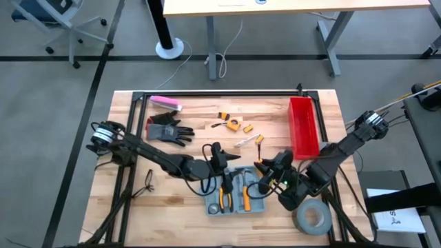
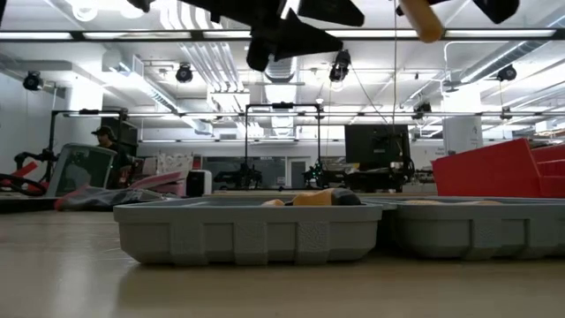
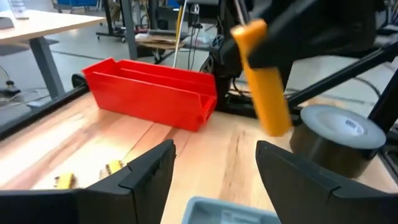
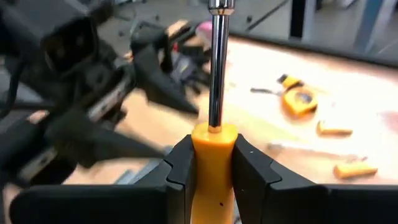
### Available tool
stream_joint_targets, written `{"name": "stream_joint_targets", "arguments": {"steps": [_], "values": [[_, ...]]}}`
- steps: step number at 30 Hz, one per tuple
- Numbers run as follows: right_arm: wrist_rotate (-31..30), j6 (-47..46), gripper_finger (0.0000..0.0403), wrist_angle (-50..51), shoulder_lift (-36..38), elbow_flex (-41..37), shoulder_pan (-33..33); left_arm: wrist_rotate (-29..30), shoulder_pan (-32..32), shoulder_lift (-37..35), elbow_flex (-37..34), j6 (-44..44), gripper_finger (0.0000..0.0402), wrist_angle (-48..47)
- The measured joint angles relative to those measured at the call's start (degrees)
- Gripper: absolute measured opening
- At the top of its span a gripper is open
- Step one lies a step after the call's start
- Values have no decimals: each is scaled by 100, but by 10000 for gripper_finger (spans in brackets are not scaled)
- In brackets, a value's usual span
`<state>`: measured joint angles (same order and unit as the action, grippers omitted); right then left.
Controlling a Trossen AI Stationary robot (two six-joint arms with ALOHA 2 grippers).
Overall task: Prefit tool cases
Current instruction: Put the nut driver into the pre-fit tool case
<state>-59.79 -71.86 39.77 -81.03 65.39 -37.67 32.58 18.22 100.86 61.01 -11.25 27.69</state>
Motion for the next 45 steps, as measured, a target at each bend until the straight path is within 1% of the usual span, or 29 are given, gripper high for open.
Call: {"name": "stream_joint_targets", "arguments": {"steps": [6,14,17,22,26,34,39,42,45], "values": [[669,-284,60,4,-4,0,-70,59,-2,-207,-8,436,220,-490],[1438,-1121,60,24,-216,-140,-70,101,-4,-230,-10,340,223,-1034],[1720,-1479,60,1,-388,-174,-72,145,-4,-251,-10,354,228,-1113],[2338,-1854,60,-181,-700,-181,-70,170,-4,-276,-10,689,226,-1160],[2608,-2176,60,-177,-876,-118,-70,309,-4,-289,-10,954,218,-1294],[3107,-2775,60,-327,-1086,-5,-52,294,-2,-338,-10,1078,214,-1372],[3744,-3219,60,-273,-1192,2,12,289,32,-423,-10,1198,220,-1378],[3903,-3470,60,-224,-1224,2,57,173,65,-463,-10,1386,221,-1372],[3963,-3661,60,-221,-1291,4,113,-123,76,-485,-10,1528,218,-1374]]}}
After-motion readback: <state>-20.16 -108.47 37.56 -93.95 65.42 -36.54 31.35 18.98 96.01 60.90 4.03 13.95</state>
